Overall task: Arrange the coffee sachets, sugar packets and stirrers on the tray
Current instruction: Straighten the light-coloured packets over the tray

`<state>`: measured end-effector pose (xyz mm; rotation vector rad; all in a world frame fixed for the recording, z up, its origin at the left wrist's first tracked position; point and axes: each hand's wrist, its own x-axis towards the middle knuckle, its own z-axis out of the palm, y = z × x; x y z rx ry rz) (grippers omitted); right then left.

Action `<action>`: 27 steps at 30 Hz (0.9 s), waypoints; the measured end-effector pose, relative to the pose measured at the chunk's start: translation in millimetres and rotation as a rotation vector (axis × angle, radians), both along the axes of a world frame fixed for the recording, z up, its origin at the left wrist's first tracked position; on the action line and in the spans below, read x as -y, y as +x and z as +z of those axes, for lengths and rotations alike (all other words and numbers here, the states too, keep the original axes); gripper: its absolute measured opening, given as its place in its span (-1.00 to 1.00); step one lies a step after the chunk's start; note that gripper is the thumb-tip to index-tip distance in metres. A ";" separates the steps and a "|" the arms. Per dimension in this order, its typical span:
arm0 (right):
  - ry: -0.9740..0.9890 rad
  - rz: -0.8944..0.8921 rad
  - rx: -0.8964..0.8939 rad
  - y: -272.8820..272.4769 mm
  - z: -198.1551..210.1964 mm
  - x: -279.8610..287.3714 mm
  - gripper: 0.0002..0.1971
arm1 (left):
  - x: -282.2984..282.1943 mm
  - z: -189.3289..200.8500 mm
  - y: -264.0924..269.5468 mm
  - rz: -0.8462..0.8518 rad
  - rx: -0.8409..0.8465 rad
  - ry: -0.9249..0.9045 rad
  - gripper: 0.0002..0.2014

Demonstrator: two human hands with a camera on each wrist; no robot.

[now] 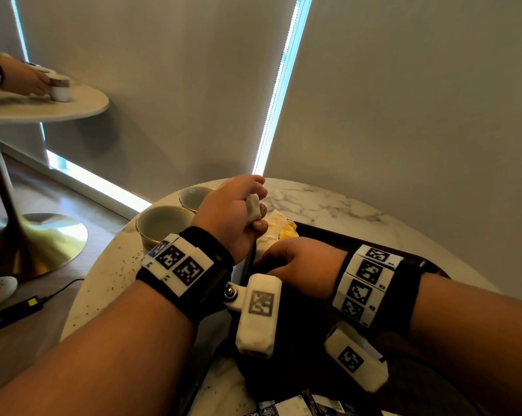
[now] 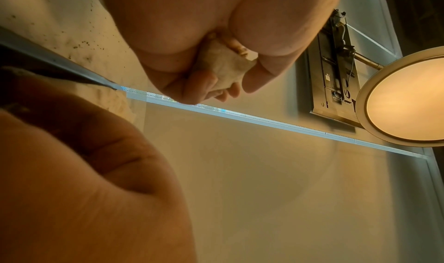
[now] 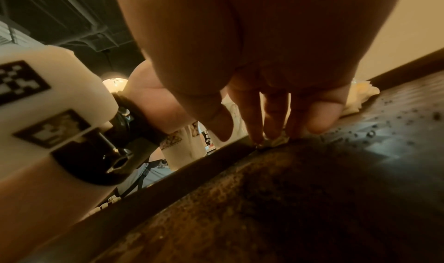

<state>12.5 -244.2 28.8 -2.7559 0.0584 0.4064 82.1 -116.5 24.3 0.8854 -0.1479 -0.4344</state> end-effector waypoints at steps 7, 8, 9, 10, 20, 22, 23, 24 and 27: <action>0.046 -0.027 0.107 -0.9 1.2 2.8 -0.73 | 0.6 -0.7 1.6 -0.008 -0.007 0.009 -0.81; 0.062 -0.046 0.129 -0.8 1.7 3.3 -0.74 | 0.4 -0.9 1.8 -0.007 -0.004 0.009 -0.81; 0.072 -0.061 0.135 -0.9 2.4 3.4 -0.73 | 0.1 -1.0 1.6 -0.006 0.000 0.011 -0.81; 0.074 -0.064 0.123 -0.4 2.6 3.7 -0.71 | -0.1 -1.1 1.6 -0.006 0.002 0.013 -0.81; 0.200 -0.369 0.211 21.9 0.4 35.1 -0.80 | 0.6 -0.1 0.3 -0.009 0.000 0.005 -0.83; 0.406 -0.595 0.182 36.1 -4.7 52.9 -0.91 | 1.1 0.0 0.5 -0.018 -0.006 0.007 -0.83; 0.537 -0.706 0.172 41.6 -6.7 59.1 -0.95 | 1.3 -0.1 0.3 -0.021 -0.007 0.009 -0.83; 0.646 -0.788 0.165 45.7 -8.6 63.6 -0.91 | 1.4 0.0 0.2 -0.023 -0.008 0.010 -0.83; 0.845 -0.864 0.154 57.5 -13.0 65.3 -0.66 | 0.8 0.3 -0.4 -0.020 -0.008 0.011 -0.84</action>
